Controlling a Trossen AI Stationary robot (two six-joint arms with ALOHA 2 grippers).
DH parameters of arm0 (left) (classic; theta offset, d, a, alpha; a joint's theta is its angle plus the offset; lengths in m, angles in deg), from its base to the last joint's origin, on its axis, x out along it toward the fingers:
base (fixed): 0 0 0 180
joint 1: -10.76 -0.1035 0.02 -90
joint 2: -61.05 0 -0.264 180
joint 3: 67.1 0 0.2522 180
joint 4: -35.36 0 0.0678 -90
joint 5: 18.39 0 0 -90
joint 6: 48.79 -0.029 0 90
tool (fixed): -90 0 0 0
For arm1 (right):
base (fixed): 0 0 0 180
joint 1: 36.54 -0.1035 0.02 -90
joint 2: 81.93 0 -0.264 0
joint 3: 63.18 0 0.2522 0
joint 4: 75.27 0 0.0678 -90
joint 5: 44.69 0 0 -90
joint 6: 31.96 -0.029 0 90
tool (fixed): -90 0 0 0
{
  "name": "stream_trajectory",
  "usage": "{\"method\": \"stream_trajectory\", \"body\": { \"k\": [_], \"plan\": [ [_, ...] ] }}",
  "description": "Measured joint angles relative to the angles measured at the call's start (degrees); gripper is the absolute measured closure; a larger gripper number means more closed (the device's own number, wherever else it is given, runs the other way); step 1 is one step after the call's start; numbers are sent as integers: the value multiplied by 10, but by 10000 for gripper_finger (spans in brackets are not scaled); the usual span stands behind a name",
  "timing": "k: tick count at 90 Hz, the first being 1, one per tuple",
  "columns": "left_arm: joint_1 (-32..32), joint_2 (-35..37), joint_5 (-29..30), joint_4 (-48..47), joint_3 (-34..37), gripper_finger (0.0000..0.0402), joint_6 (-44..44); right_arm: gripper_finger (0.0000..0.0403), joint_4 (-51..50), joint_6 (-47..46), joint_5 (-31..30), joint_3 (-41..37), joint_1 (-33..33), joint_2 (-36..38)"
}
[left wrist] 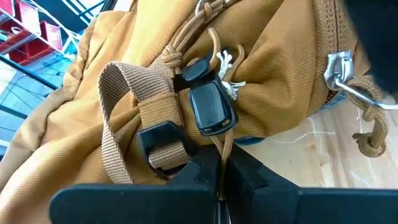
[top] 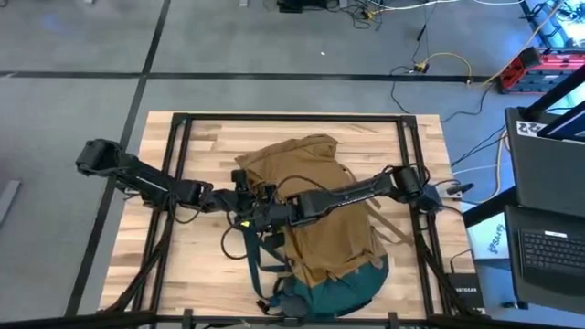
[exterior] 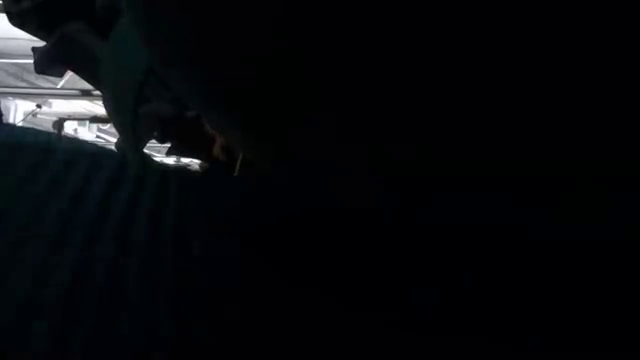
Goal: Unpack backpack
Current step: Open the brown backpack
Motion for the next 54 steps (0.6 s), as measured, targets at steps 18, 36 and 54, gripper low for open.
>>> {"method": "stream_trajectory", "body": {
  "k": [18,36,54],
  "plan": [
    [0,0,-1,5,0,401,-1,245,0,30,-32,0,1,-11],
    [0,0,-2,6,0,401,-1,246,-8,41,-45,0,3,-13],
    [0,0,-3,7,0,402,-2,249,-18,45,-46,0,4,-14]
  ]
}}
